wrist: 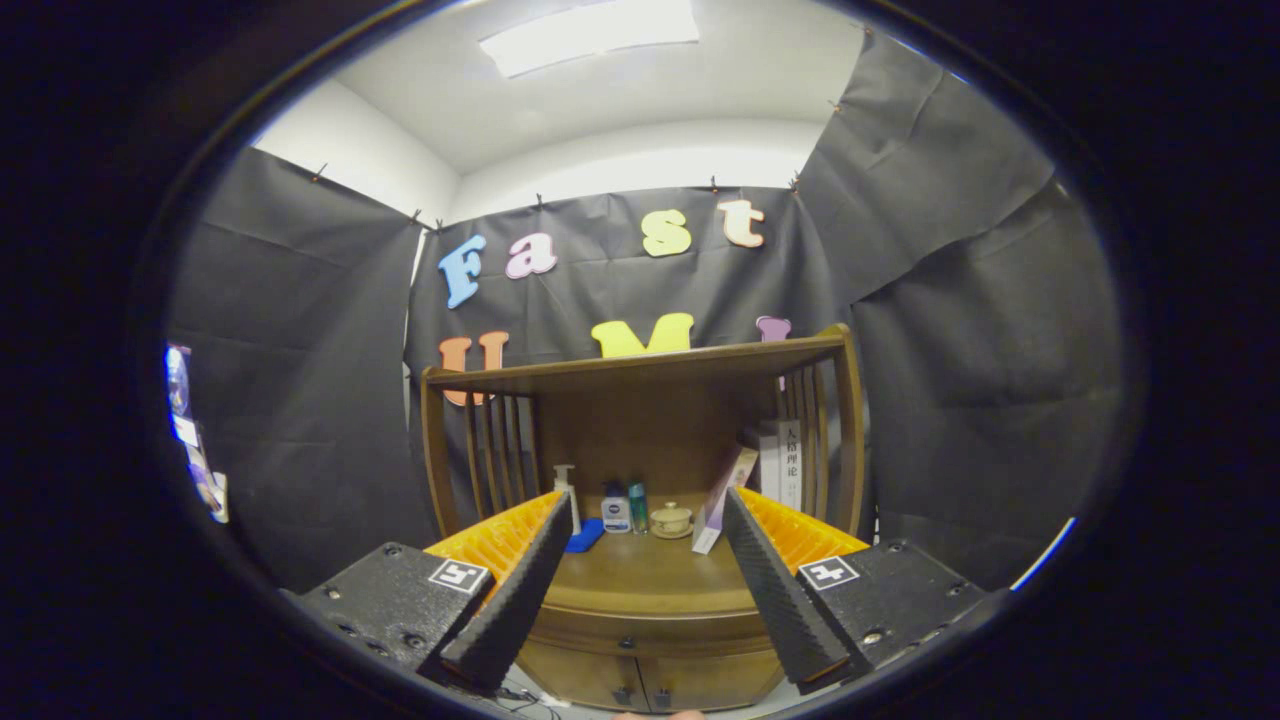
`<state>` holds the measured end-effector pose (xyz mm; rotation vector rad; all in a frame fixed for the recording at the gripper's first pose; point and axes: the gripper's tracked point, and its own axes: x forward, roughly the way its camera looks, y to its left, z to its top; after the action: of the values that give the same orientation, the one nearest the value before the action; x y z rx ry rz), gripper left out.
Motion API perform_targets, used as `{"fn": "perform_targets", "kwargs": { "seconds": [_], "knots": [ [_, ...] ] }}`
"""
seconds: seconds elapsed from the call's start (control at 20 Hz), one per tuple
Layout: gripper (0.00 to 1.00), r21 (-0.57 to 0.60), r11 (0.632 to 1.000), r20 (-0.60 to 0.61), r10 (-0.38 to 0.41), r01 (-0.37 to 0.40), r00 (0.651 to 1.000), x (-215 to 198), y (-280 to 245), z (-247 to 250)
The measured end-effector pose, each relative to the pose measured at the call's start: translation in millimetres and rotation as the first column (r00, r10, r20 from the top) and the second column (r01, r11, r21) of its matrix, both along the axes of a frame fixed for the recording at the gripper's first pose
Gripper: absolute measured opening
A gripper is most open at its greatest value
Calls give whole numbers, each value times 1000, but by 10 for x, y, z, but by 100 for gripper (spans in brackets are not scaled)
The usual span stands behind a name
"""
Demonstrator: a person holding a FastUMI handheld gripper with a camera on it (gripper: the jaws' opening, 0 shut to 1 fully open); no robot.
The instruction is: Pull open the drawer, take out the items inside it, and place them on the countertop above the cabinet.
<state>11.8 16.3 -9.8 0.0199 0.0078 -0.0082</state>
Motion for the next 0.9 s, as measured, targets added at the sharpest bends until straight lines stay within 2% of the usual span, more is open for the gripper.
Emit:
{"fn": "perform_targets", "kwargs": {
  "seconds": [0.35,0.7,0.9],
  "knots": [
    [98,0,1000,-26,-27,27,999,149,30,-338],
    [98,29,998,-85,-55,58,995,372,115,-1046],
    [97,42,998,-138,-37,43,990,487,187,-1519]
  ]
}}
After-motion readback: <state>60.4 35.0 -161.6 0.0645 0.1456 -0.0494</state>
